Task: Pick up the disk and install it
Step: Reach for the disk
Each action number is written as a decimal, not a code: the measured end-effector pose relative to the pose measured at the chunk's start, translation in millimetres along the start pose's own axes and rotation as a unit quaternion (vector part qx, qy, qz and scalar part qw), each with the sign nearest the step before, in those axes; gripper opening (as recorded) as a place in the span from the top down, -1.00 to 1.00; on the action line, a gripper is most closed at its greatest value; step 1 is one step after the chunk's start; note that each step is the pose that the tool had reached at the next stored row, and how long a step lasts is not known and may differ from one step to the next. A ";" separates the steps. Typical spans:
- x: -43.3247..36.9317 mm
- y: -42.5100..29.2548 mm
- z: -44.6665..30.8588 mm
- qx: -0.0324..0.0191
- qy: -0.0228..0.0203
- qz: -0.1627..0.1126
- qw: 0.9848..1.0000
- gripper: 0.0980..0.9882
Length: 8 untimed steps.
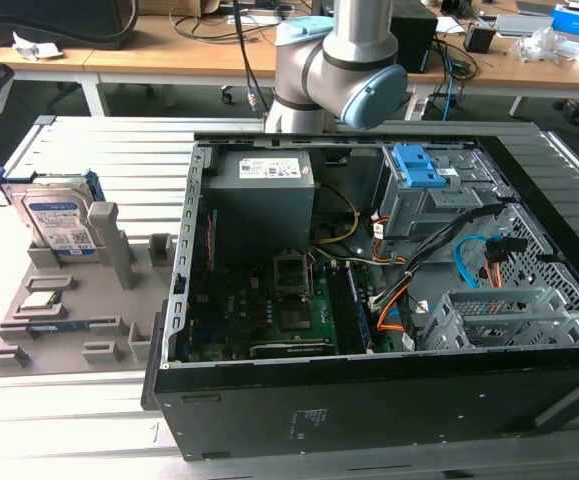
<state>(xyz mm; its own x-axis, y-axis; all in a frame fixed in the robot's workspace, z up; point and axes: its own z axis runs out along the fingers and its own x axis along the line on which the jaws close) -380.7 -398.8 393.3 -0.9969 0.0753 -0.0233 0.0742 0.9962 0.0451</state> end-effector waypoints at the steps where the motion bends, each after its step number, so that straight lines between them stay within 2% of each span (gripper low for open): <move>1: 1.8 -0.1 0.0 0.000 0.000 0.000 1.000 0.98; 8: 15.4 -1.2 -0.4 0.000 0.000 0.000 1.000 0.98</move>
<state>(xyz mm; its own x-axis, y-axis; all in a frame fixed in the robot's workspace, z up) -396.1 -398.9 393.3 -0.9969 0.0752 -0.0233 0.0741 0.9962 0.0451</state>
